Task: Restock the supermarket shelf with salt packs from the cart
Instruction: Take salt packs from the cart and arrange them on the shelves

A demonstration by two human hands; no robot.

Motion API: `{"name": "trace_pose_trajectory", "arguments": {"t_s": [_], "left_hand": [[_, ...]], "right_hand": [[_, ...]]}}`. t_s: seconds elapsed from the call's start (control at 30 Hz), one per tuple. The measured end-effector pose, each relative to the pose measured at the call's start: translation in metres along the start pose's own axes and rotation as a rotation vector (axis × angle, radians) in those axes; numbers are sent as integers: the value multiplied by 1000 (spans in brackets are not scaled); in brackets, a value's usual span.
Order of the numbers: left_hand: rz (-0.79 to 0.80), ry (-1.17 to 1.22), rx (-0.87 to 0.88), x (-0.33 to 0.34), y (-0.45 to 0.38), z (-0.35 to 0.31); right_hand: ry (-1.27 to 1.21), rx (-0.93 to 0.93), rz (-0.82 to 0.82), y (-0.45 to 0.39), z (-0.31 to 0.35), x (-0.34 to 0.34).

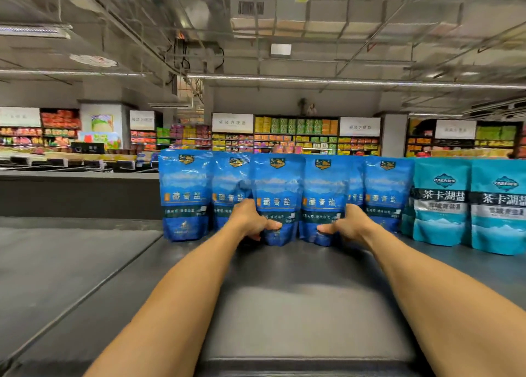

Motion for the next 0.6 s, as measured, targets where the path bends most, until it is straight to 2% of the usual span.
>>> {"name": "trace_pose_trajectory", "arguments": {"t_s": [0.13,0.23,0.4,0.6], "left_hand": [[-19,-80,-45,3,-14,-6],[-38,-124,-54,1,-16,-8],[-133,-272,14,5,-9,-13],[-102,-296,8,5,1,-14]], "right_hand": [[310,-53,-167,-7,5,-5],[360,-34,-207,-12,5,-9],[369,-13,-185,-15,5,-2],[327,21,-173,-3,3,-2]]}}
Point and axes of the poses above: each hand's wrist, its own y-axis away from the middle knuckle, its own x-axis out of the palm, z = x × y, the point moved 7 cm from there along -y, towards the middle knuckle, and after that the axes turned 7 degrees about x, right-handed, at the moved point
